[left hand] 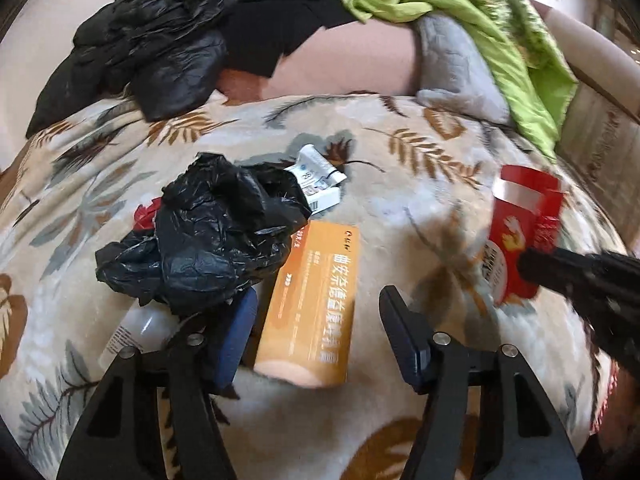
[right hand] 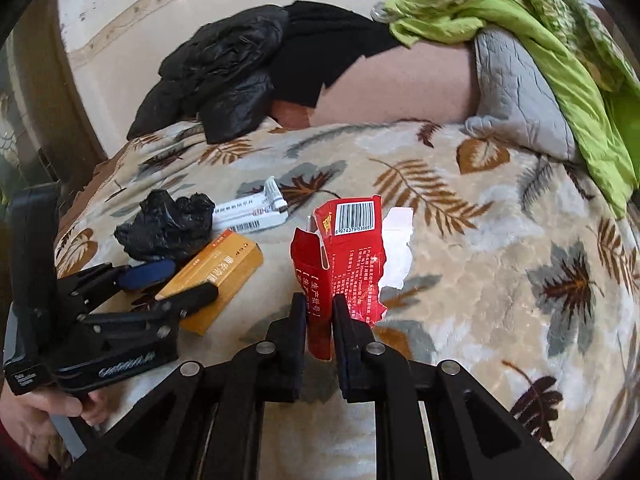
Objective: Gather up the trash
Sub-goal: 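Grasp the orange medicine box with the left tool while the right tool grasps the torn red box, then lift the orange box with the left tool while the right tool holds the red box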
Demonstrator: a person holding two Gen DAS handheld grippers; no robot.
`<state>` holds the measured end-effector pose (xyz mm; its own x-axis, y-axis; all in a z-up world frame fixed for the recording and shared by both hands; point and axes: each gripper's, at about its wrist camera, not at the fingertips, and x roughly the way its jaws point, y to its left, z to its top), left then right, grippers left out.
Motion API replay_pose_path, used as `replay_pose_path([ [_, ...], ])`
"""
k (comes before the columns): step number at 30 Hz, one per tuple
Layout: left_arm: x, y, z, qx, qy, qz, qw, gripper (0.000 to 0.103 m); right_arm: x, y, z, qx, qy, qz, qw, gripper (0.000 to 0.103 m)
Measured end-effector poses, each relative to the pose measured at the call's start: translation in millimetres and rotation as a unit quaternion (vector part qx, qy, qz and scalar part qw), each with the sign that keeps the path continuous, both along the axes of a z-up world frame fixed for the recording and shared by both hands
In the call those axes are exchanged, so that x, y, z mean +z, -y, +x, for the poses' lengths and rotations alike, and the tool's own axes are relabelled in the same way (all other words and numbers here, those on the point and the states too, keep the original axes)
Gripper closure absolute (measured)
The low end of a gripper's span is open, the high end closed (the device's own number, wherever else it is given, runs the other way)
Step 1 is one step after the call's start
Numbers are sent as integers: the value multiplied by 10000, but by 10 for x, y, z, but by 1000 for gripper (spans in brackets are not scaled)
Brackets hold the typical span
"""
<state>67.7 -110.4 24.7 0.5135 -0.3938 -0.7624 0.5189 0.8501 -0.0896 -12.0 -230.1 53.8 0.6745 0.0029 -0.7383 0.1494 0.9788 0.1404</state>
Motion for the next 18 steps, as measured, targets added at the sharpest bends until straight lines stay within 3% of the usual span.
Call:
replay_pose_path([
  [4, -117, 121, 26, 103, 51, 218, 9997, 41, -11, -4, 3, -19, -1, -32, 10000, 90],
  [5, -134, 136, 18, 104, 83, 265, 9996, 49, -17, 5, 5, -40, -6, -24, 10000, 90],
  [6, -137, 127, 13, 95, 96, 265, 9996, 50, -26, 13, 8, -58, -24, 3, 10000, 90],
  [11, -76, -28, -91, 307, 26, 58, 9995, 53, -36, 52, -48, -95, -36, 164, 9998, 90],
  [18, 129, -311, -607, 444, -13, -188, 9988, 53, -40, -121, -488, 192, 35, 431, 9989, 90],
])
